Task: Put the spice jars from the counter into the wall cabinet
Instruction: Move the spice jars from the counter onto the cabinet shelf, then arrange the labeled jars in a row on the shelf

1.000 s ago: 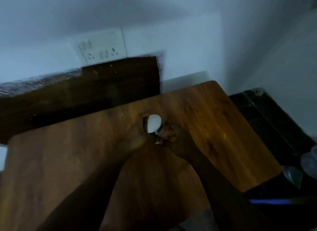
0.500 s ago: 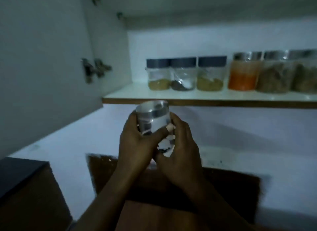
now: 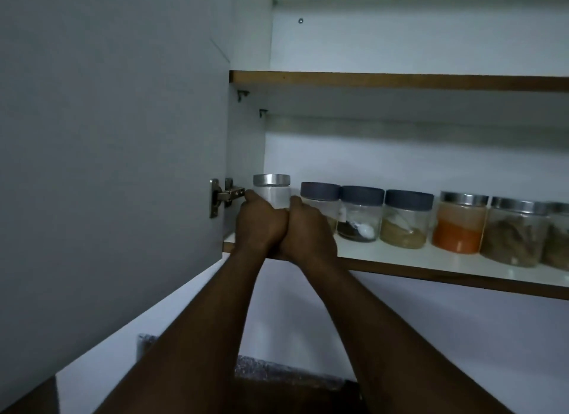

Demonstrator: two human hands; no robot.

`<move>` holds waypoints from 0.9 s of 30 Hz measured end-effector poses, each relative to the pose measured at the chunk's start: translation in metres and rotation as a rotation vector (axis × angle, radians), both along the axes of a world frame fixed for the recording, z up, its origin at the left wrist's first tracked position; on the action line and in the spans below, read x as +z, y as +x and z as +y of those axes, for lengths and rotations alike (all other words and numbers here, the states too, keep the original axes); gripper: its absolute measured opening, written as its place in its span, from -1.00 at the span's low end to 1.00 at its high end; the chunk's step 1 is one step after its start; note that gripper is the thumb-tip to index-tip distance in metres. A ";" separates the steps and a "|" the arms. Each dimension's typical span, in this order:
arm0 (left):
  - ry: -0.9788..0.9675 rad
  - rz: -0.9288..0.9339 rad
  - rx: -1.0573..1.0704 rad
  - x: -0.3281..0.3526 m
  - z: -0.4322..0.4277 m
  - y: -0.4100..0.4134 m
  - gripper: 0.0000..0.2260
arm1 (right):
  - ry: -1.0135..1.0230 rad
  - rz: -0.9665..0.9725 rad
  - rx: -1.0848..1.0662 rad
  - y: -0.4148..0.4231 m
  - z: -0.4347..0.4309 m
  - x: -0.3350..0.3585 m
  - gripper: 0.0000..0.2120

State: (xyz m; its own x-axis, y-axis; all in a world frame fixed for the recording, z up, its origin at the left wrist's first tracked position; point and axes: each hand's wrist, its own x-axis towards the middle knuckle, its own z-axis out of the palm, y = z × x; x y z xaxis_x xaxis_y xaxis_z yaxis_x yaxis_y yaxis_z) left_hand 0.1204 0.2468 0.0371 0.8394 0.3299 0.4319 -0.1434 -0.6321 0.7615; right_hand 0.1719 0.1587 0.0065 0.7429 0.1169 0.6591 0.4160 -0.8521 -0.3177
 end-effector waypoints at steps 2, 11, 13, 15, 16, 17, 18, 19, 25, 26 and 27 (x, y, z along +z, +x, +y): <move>-0.018 0.030 0.016 -0.008 0.006 0.028 -0.54 | 0.022 -0.012 0.003 0.003 -0.002 -0.002 -0.47; 0.003 0.023 0.053 -0.025 0.006 0.080 -0.39 | 0.033 -0.042 -0.052 -0.002 -0.003 -0.003 -0.62; 0.012 0.025 0.063 -0.027 0.005 0.086 -0.31 | 0.028 -0.015 -0.047 -0.003 -0.004 -0.001 -0.63; 0.023 0.019 0.075 -0.027 0.005 0.088 -0.27 | 0.032 -0.005 -0.028 -0.002 -0.006 0.000 -0.71; 0.024 0.012 0.077 -0.026 0.006 0.088 -0.26 | 0.036 -0.001 -0.017 -0.002 -0.008 0.000 -0.75; 0.020 0.012 0.078 -0.026 0.007 0.087 -0.25 | 0.045 0.006 -0.008 -0.002 -0.011 0.001 -0.78; 0.013 0.008 0.076 -0.025 0.008 0.086 -0.22 | 0.063 0.015 -0.005 -0.001 -0.014 0.001 -0.80; 0.004 0.013 0.071 -0.023 0.009 0.084 -0.18 | 0.090 0.023 -0.004 -0.001 -0.017 0.002 -0.79; -0.059 0.057 -0.043 -0.009 0.015 0.081 0.04 | 0.149 0.045 -0.007 0.002 -0.030 0.007 -0.76; -0.064 0.048 -0.054 -0.009 0.017 0.081 0.04 | 0.162 0.034 0.002 0.002 -0.030 0.006 -0.75; -0.068 0.030 -0.055 -0.010 0.018 0.081 0.02 | 0.182 0.010 0.012 0.001 -0.030 0.005 -0.75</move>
State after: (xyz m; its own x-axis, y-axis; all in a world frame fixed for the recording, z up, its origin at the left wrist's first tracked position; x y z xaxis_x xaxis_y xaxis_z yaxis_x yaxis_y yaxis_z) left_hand 0.2018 0.2645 0.0274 0.8692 0.3106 0.3848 -0.1534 -0.5704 0.8069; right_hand 0.1729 0.1286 0.0118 0.7489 0.0054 0.6627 0.4219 -0.7751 -0.4704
